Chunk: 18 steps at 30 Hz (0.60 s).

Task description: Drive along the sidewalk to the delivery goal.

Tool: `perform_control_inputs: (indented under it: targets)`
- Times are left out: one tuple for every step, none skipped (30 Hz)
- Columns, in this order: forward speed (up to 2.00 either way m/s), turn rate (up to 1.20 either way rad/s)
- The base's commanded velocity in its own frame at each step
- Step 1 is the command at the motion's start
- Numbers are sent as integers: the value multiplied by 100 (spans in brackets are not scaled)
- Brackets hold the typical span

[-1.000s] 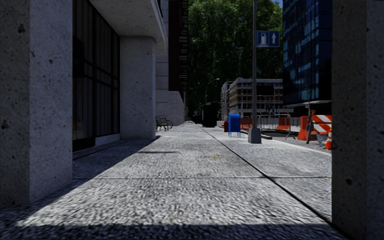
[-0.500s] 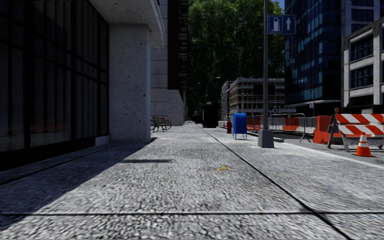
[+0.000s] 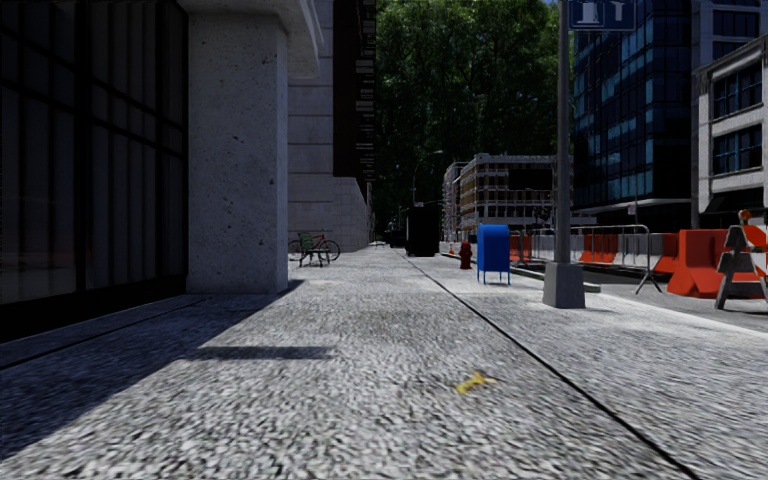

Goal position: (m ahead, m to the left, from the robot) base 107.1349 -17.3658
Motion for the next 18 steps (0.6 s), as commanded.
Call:
perform_control_inputs:
  targets:
    - [200, 0]
    - [200, 0]
    - [200, 0]
    - [200, 0]
    - [200, 0]
    - [200, 0]
    - [200, 0]
    - [200, 0]
    - [200, 0]
    - [200, 0]
    - [200, 0]
    - [200, 0]
    - [200, 0]
    - [200, 0]
    - [200, 0]
    - [200, 0]
    - [200, 0]
    - [200, 0]
